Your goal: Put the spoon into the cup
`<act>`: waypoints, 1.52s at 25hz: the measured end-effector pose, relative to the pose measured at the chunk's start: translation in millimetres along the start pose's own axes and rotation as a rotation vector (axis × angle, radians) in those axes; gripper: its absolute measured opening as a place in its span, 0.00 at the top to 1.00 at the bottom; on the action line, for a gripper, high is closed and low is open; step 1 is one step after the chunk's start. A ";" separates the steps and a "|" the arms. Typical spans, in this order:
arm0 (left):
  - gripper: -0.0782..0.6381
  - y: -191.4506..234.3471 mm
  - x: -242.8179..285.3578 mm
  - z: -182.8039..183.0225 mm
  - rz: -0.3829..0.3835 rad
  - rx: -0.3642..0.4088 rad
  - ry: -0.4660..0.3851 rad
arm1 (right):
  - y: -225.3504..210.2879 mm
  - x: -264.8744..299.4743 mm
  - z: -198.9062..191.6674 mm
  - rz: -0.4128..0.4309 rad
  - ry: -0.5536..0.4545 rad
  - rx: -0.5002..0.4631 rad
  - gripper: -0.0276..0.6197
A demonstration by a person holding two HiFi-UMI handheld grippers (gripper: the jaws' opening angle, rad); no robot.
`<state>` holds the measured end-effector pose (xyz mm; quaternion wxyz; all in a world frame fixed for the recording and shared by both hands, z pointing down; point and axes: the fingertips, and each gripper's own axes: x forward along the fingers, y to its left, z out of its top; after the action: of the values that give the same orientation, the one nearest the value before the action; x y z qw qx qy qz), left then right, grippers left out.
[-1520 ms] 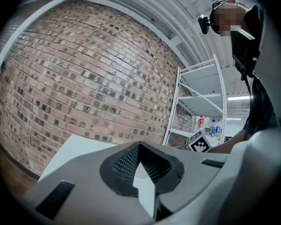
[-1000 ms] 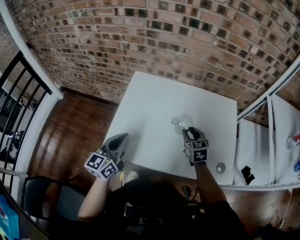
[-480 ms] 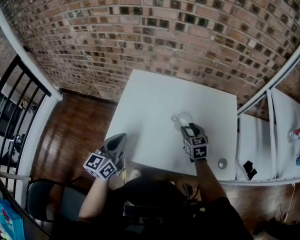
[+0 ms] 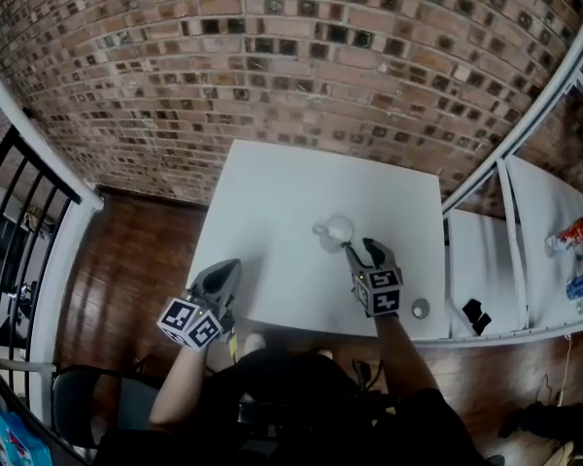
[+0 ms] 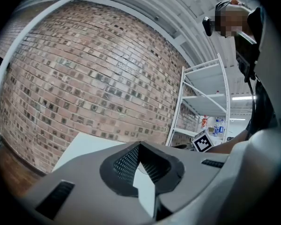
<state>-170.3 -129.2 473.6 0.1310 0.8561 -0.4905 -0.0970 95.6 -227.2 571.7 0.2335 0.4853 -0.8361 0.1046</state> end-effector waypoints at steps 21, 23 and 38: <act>0.89 -63.5 58.3 -22.4 -0.201 -0.012 0.050 | -73.2 -166.7 -24.0 -0.302 -0.265 0.259 0.95; 0.88 -65.0 57.1 -24.9 -0.200 -0.015 0.051 | -70.7 -165.8 -27.4 -0.299 -0.265 0.273 0.95; 0.88 -38.3 44.7 -21.2 -0.111 -0.038 0.021 | -60.9 -140.7 -40.1 -0.272 -0.193 0.254 0.95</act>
<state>-110.6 -146.6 479.8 0.1468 0.8803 -0.4389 -0.1043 218.7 -134.7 534.1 0.1014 0.6268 -0.7616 0.1297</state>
